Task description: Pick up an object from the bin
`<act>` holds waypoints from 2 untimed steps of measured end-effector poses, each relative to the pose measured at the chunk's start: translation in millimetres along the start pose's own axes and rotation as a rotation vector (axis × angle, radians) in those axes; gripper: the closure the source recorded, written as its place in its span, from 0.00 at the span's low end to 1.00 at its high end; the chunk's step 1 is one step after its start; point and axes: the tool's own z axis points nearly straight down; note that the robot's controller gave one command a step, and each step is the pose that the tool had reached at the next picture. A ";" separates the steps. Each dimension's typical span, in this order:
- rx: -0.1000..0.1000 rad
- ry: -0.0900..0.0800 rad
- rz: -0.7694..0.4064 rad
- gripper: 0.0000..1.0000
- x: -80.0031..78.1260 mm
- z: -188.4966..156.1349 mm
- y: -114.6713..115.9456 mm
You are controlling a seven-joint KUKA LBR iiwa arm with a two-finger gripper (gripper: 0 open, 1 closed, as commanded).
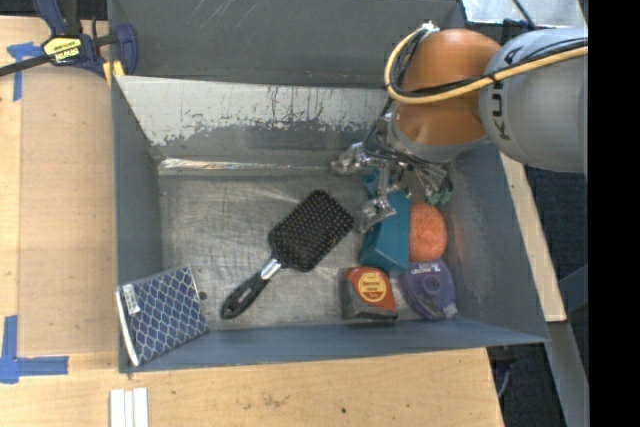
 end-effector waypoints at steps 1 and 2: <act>0.000 0.001 0.000 0.00 0.2 0.2 0.0; 0.004 0.007 -0.070 0.00 -0.8 0.6 20.0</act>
Offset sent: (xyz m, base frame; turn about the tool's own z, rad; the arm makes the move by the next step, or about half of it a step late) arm -0.0236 0.1053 -0.0066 -0.3183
